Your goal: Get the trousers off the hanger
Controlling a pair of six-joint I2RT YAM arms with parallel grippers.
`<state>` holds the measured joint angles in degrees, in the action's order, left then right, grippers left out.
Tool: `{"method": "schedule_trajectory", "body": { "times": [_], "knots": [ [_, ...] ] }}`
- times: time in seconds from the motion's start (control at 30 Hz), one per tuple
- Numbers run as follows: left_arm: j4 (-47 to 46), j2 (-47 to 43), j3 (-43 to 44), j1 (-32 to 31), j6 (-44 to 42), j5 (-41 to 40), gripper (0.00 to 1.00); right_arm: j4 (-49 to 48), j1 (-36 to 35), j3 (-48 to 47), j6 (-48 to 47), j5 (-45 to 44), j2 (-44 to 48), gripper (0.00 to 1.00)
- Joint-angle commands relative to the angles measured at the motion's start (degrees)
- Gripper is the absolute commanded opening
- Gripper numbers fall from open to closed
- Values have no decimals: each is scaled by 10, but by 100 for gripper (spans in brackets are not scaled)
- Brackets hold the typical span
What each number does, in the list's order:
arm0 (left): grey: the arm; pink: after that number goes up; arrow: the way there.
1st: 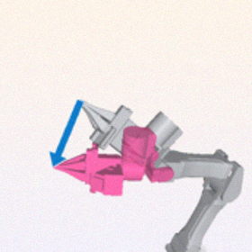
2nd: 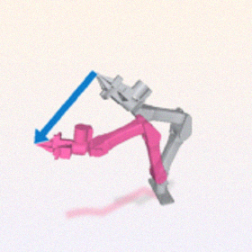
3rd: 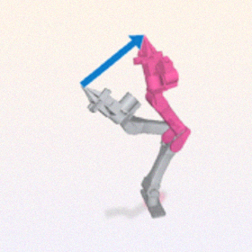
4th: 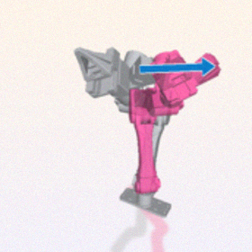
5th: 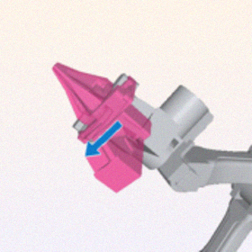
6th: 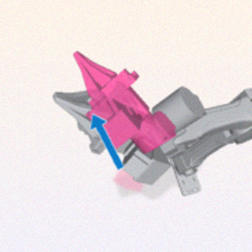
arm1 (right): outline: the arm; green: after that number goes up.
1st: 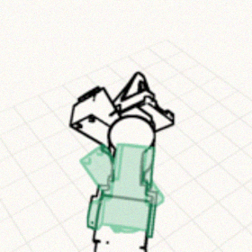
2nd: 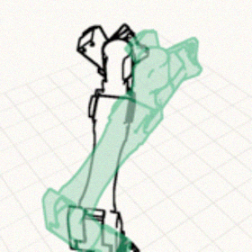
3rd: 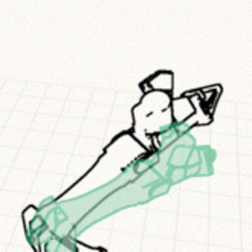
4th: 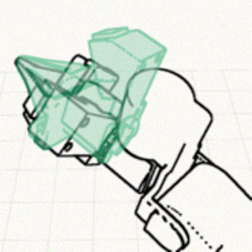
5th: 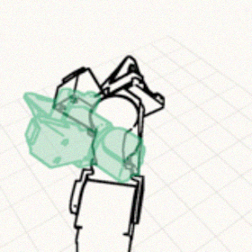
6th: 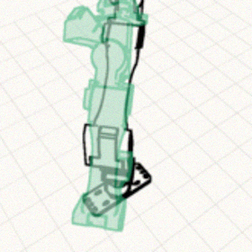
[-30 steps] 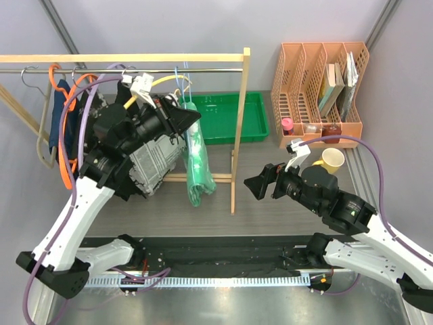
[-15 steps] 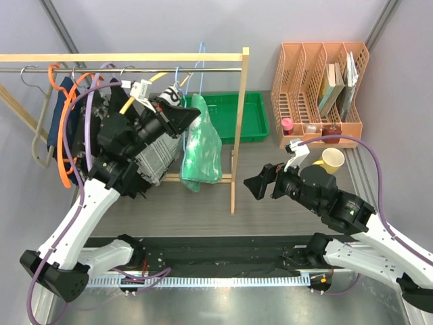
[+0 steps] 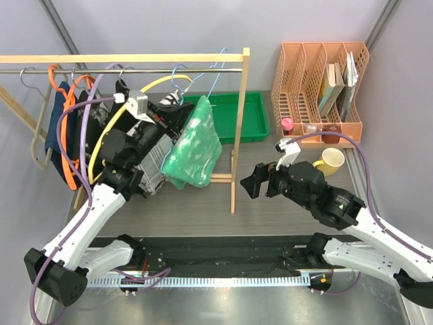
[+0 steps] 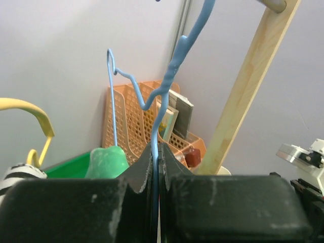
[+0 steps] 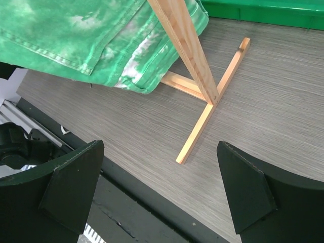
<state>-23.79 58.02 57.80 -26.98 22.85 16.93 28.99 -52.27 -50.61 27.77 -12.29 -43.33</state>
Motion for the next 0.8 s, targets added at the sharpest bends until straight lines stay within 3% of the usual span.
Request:
{"method": "schedule_trajectory", "body": {
  "times": [0.0, 0.3, 0.6, 0.77],
  "knots": [
    [-242, -12, -17, 1, -27, -37, 0, -10, 2, -25, -14, -12, -7, 100],
    [-402, 1, -43, 1, -15, -38, 0, -17, 2, -23, -25, -13, -27, 100],
    [-434, -9, -46, 1, -34, -15, 0, -17, 2, -27, -33, -19, -38, 100],
    [-356, -37, -27, 1, -8, -49, 0, -17, 2, -41, -31, -11, -54, 100]
  ]
}}
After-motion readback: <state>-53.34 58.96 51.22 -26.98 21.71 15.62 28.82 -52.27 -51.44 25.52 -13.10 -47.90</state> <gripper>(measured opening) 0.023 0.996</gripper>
